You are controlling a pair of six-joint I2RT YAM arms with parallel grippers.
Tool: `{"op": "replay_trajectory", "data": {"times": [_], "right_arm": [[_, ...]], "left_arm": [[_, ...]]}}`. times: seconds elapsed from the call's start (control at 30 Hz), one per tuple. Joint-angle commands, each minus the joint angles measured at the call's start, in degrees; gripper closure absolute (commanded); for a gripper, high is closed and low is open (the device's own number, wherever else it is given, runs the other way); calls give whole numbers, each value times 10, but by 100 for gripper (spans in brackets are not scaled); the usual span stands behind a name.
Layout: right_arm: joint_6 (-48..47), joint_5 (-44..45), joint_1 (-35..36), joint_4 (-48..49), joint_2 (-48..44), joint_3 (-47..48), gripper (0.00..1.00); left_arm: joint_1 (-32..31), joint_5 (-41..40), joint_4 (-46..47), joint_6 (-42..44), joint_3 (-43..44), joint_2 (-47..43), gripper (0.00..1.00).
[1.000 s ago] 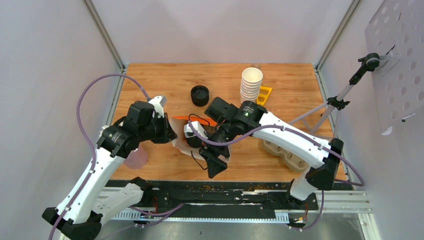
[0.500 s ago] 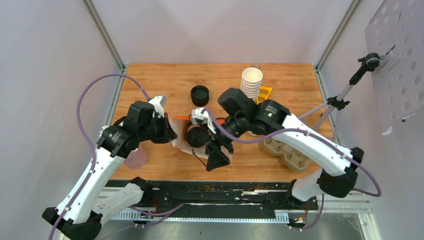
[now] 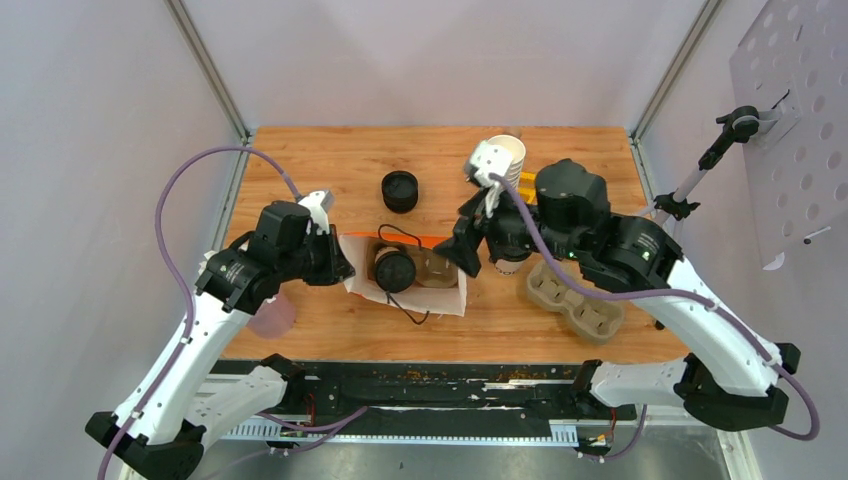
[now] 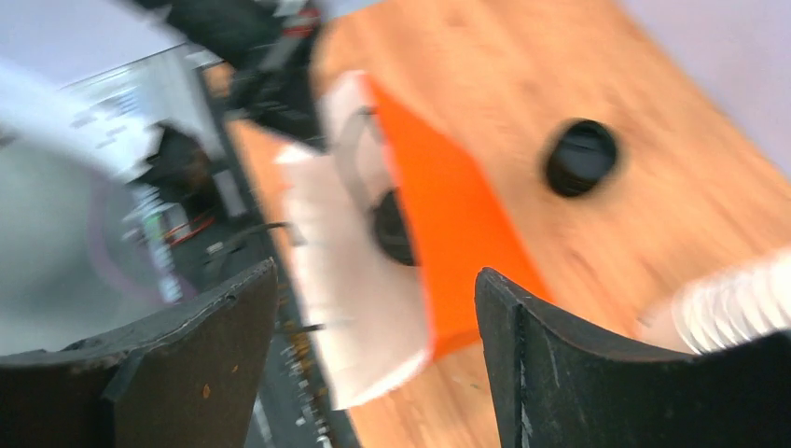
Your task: Pack the takeout coffee
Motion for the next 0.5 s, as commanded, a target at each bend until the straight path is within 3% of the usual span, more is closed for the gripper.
{"op": "replay_trajectory", "data": {"times": [0.0, 0.13, 0.2, 0.33, 0.47], "right_arm": [[65, 297, -36, 46, -32, -24, 23], [81, 378, -80, -10, -13, -34, 25], [86, 396, -101, -33, 2, -45, 21], [94, 322, -150, -54, 36, -88, 9], [105, 268, -181, -28, 51, -146, 7]], "left_arm": [[2, 5, 33, -2, 7, -13, 100], [2, 9, 33, 9, 9, -11, 100], [2, 12, 32, 14, 9, -12, 100], [2, 9, 26, 21, 8, -16, 100], [2, 12, 23, 30, 5, -19, 100]]}}
